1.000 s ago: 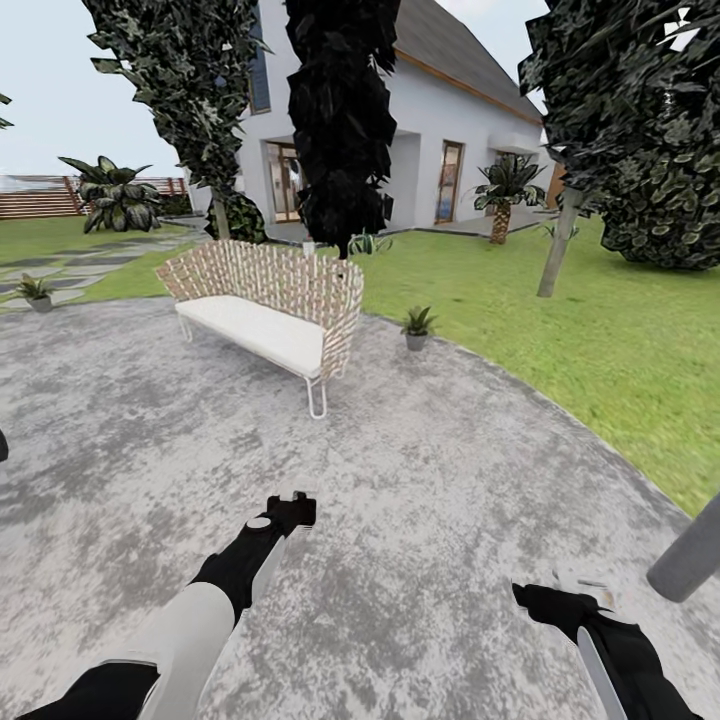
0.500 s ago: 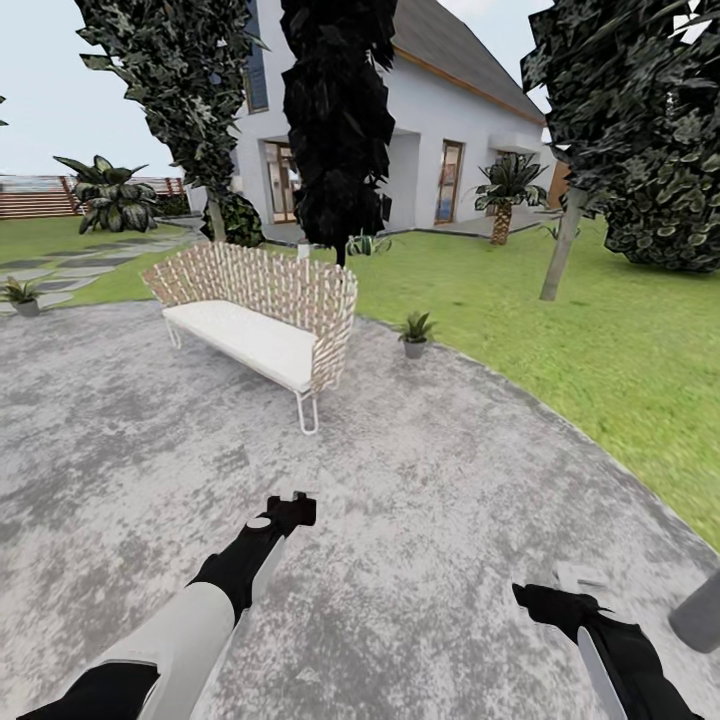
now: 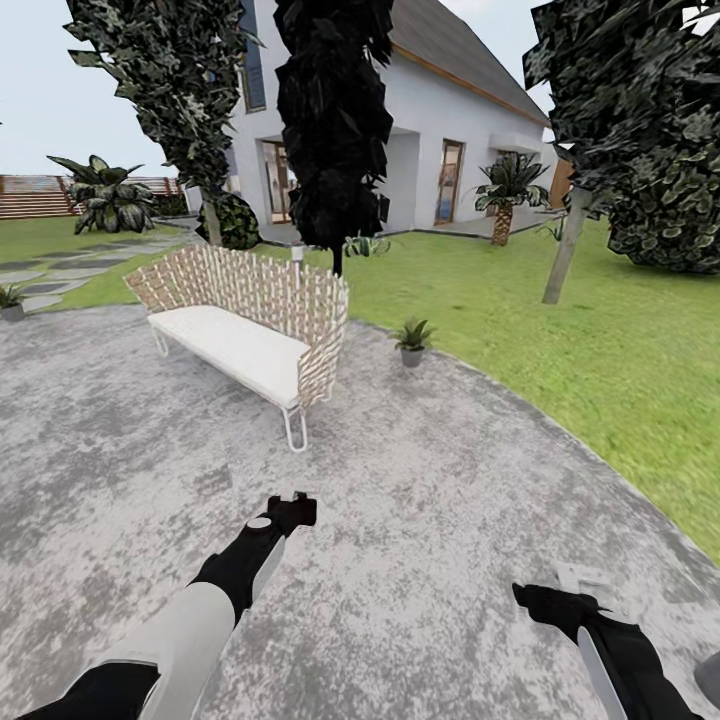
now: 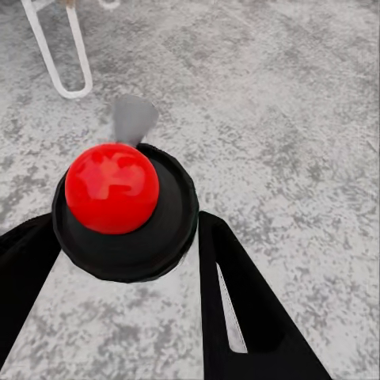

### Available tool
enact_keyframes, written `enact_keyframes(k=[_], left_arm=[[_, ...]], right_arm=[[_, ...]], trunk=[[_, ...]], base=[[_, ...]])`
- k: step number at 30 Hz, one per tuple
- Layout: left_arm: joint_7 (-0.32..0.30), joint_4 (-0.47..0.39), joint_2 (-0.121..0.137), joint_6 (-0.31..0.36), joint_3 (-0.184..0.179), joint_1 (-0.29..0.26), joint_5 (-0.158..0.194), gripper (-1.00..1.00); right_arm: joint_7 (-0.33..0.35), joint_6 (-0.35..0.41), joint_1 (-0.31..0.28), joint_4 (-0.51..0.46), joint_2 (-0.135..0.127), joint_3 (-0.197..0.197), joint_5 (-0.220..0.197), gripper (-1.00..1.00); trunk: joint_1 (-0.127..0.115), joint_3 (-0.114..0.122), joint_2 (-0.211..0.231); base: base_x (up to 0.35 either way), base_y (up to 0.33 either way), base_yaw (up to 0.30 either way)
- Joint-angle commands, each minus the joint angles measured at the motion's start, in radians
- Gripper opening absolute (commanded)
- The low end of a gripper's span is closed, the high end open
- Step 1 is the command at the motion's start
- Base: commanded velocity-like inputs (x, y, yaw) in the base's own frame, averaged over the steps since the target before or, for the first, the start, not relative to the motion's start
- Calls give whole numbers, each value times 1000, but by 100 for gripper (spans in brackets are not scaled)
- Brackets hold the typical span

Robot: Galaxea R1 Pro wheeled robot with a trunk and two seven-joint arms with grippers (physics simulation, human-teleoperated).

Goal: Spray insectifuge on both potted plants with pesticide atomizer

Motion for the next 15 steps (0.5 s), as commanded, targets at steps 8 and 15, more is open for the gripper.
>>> enact_keyframes(k=[8, 15], left_arm=[[-3, -2, -3, 6, 1, 0, -8, -100], [-3, -2, -6, 6, 1, 0, -8, -100]], right_arm=[[0, 4, 0, -1, 0, -1, -7, 100], [0, 4, 0, -1, 0, -1, -7, 100]], trunk=[[0, -1, 0], [0, -1, 0]], base=[[337, -114, 0], [331, -125, 0]])
